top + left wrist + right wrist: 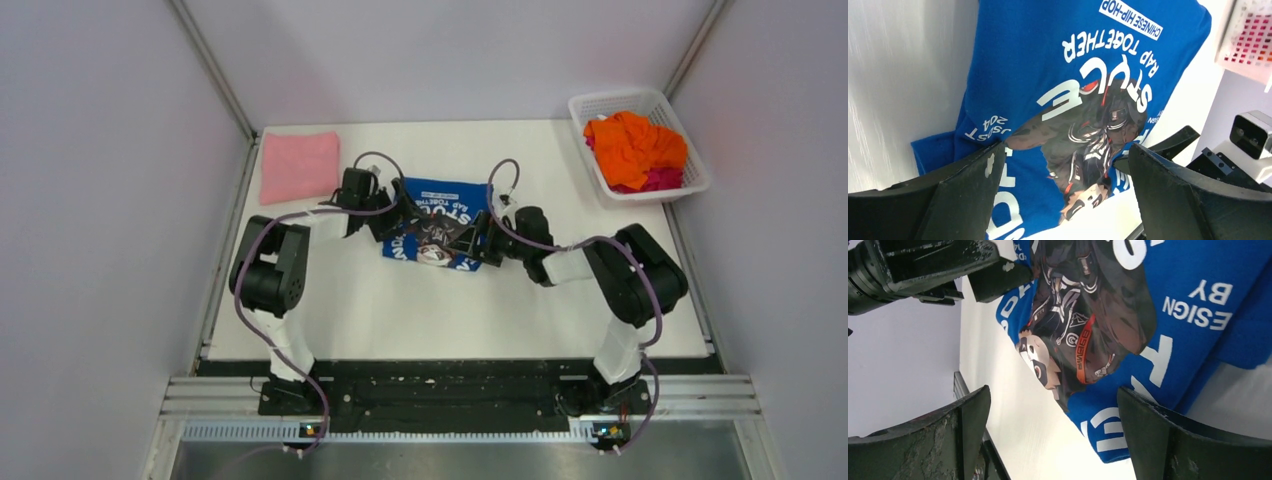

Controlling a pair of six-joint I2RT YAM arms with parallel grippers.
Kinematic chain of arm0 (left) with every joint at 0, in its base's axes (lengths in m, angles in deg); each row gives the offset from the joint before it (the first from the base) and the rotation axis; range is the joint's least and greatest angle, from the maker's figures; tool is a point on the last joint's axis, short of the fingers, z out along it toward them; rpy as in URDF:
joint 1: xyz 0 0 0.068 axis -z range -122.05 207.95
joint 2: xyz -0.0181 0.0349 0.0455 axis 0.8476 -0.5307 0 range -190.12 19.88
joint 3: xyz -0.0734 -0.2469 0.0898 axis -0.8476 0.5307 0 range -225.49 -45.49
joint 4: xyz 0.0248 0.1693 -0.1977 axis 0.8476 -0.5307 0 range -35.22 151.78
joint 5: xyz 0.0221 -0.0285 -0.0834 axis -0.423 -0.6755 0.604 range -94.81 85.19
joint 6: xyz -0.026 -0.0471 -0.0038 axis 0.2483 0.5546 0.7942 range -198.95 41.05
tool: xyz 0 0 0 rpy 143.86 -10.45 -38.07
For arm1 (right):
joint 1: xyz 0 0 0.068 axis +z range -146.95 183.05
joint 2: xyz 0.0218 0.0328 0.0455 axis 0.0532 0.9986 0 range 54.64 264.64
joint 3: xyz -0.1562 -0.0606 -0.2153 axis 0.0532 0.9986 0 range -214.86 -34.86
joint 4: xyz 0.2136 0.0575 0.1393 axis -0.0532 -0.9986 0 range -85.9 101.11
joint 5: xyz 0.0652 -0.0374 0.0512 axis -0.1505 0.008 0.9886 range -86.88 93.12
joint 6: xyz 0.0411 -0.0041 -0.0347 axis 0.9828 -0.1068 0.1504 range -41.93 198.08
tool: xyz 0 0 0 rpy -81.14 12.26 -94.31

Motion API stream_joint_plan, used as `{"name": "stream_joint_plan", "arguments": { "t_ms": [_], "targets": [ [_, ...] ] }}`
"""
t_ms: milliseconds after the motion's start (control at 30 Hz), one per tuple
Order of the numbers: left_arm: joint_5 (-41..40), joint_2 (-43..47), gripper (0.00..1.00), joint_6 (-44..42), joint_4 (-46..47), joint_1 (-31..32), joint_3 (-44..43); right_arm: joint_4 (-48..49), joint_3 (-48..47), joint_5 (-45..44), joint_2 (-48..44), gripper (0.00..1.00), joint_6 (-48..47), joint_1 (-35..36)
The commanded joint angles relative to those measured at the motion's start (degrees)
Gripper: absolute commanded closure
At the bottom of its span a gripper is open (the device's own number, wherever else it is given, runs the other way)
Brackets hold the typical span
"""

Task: Fold and stack the t-shirts
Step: Smooth out wrinkles on the folded tshirt, then put the neatly folded tshirt into the corner of the board with the left arm

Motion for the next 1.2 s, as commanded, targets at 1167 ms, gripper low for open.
{"name": "stream_joint_plan", "arguments": {
  "t_ms": [1167],
  "targets": [
    [-36.96, 37.05, 0.01, 4.35, -15.95, 11.14, 26.40, -45.57, 9.79, -32.61, -54.21, 0.01, -11.42, 5.75]
  ]
}}
